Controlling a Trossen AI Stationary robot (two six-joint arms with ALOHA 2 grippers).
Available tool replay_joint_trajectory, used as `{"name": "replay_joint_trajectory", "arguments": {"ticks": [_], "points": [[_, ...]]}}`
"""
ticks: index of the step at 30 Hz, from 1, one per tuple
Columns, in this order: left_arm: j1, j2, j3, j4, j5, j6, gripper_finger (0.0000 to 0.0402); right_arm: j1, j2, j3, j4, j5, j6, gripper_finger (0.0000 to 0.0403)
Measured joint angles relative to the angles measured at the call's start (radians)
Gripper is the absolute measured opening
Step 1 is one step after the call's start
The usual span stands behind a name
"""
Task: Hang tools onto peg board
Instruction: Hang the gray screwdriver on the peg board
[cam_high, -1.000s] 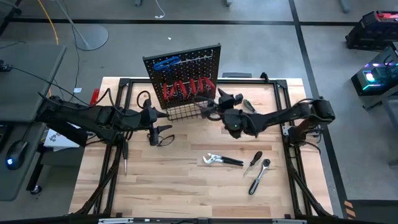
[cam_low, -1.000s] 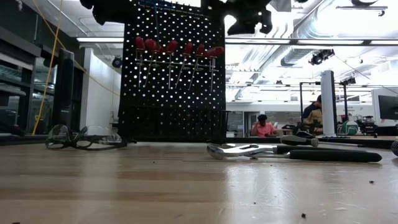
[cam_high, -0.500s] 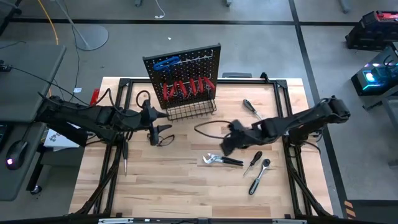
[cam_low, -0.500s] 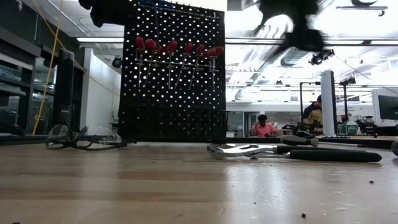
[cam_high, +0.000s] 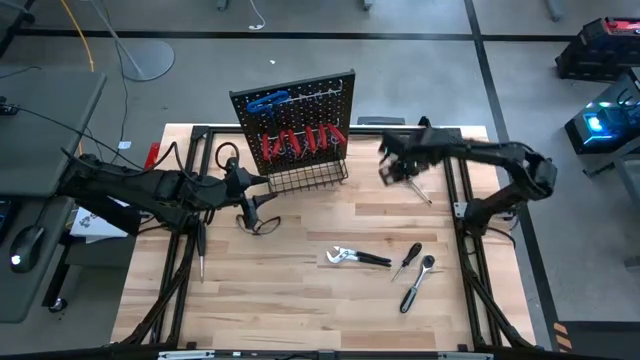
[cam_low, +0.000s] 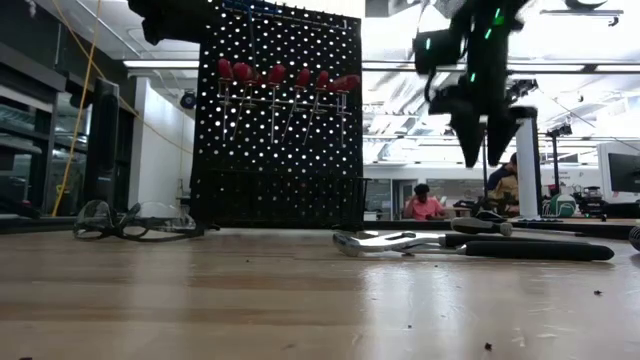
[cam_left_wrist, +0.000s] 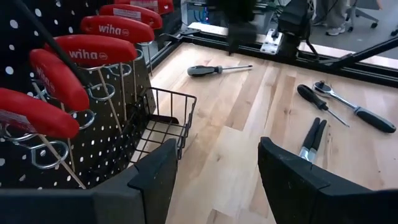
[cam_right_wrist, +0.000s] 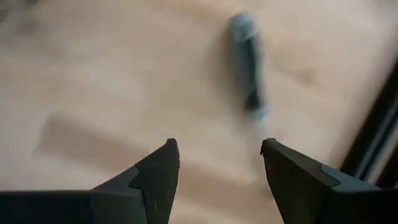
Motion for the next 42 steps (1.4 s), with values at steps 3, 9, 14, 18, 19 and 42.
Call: {"name": "replay_joint_trajectory", "arguments": {"ticks": [3, 9, 14, 18, 19, 42], "points": [[0.000, 0.000, 0.000, -0.002, 0.002, -0.001, 0.0204, -0.166, 0.056, 0.000, 0.042, -0.025, -0.151, 0.0220], [0.000, 0.000, 0.000, -0.002, -0.018, 0.000, 0.0204, -0.335, 0.187, 0.000, 0.145, -0.093, -0.395, 0.0220], [0.000, 0.000, 0.000, -0.002, -0.020, -0.001, 0.0204, -0.362, 0.291, 0.000, 0.218, -0.172, -0.517, 0.0220], [0.000, 0.000, 0.000, -0.006, -0.020, -0.009, 0.0204, -0.353, 0.372, 0.000, 0.265, -0.175, -0.566, 0.0220], [0.000, 0.000, 0.000, -0.008, -0.020, -0.017, 0.0204, -0.353, 0.391, 0.000, 0.272, -0.160, -0.569, 0.0220], [-0.074, 0.000, 0.000, -0.021, 0.033, -0.104, 0.0204, -0.172, 0.187, -0.004, 0.015, -0.124, -0.532, 0.0102]]}}
